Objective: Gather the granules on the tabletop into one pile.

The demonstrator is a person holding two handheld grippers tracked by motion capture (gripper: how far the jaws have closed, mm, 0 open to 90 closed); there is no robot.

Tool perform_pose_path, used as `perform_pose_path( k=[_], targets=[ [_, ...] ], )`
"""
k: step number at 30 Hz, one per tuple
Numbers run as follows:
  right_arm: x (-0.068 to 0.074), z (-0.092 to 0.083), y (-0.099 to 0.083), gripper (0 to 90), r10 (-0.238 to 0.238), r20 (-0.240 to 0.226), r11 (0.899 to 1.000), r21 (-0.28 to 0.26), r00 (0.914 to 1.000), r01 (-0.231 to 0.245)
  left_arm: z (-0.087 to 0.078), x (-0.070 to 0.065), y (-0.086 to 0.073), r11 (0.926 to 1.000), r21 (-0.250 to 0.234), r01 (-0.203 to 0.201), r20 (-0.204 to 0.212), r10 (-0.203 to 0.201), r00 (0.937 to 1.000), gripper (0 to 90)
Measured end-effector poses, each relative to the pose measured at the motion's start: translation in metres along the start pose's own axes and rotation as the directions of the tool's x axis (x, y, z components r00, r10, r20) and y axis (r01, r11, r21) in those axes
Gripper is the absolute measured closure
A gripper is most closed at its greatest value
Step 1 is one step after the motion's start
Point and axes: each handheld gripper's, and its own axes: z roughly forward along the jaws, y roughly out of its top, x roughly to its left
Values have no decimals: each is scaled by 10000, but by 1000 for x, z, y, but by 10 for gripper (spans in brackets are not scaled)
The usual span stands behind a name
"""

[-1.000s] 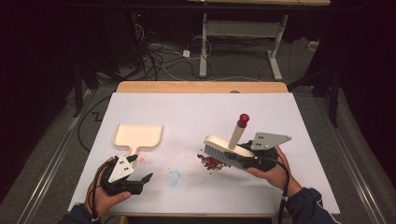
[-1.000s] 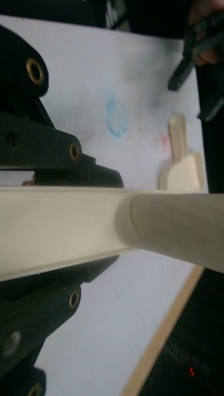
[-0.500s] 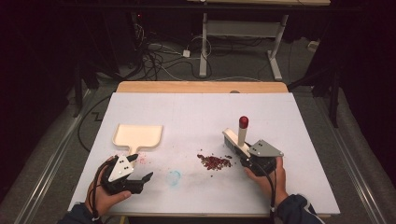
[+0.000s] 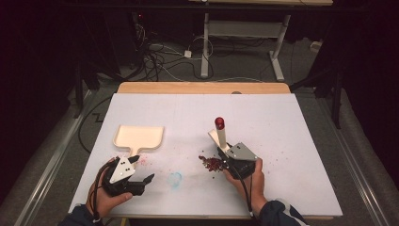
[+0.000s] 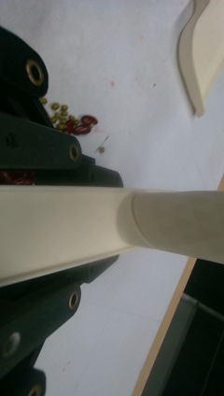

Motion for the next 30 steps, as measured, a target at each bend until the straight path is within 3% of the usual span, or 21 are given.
perform_pose_path(
  k=[7,9,11,13,15,17,19,23,25,28,30],
  targets=[
    [-5,-1,5,671,76,-318,9995,-308,9995,-86,-1,0,0,10000,-20,8,-15,-8,10000,198],
    [-11,-2,7,671,88,-410,9988,-474,9991,-108,-1,1,0,10000,-33,12,-11,-12,10000,198],
    [-20,-1,10,671,-63,-918,9973,-739,9958,-5,-1,1,0,10000,-21,21,-23,-21,10000,198],
    [-28,3,12,670,-285,-1071,9951,-967,9938,181,0,1,0,10000,30,37,-38,-37,10000,199],
    [-37,12,14,670,-379,-1737,9933,-1143,9841,181,0,2,0,10000,34,70,-34,-70,10000,198],
    [-41,23,17,670,-704,-2066,9924,-1137,9759,476,1,2,0,9999,69,82,-50,-82,10000,198],
    [-41,37,17,669,-1511,-1968,9845,-1185,9687,1294,2,2,-1,9999,119,104,-47,-103,9999,198],
    [-40,56,15,670,-1918,-2344,9777,-1307,9530,1646,3,3,-2,9997,191,140,-47,-139,9999,198],
    [-38,58,16,670,-2142,-2986,9743,-1335,9300,1816,3,3,-3,9996,227,178,-38,-177,9998,198],
    [-34,56,15,662,-2571,-3819,9653,-1447,8877,2173,3,3,-3,9995,266,140,-38,-139,9999,199],
    [-34,53,13,662,-2748,-4131,9605,-1595,8682,2281,3,2,-3,9995,275,134,-38,-133,9999,199]
  ],
)
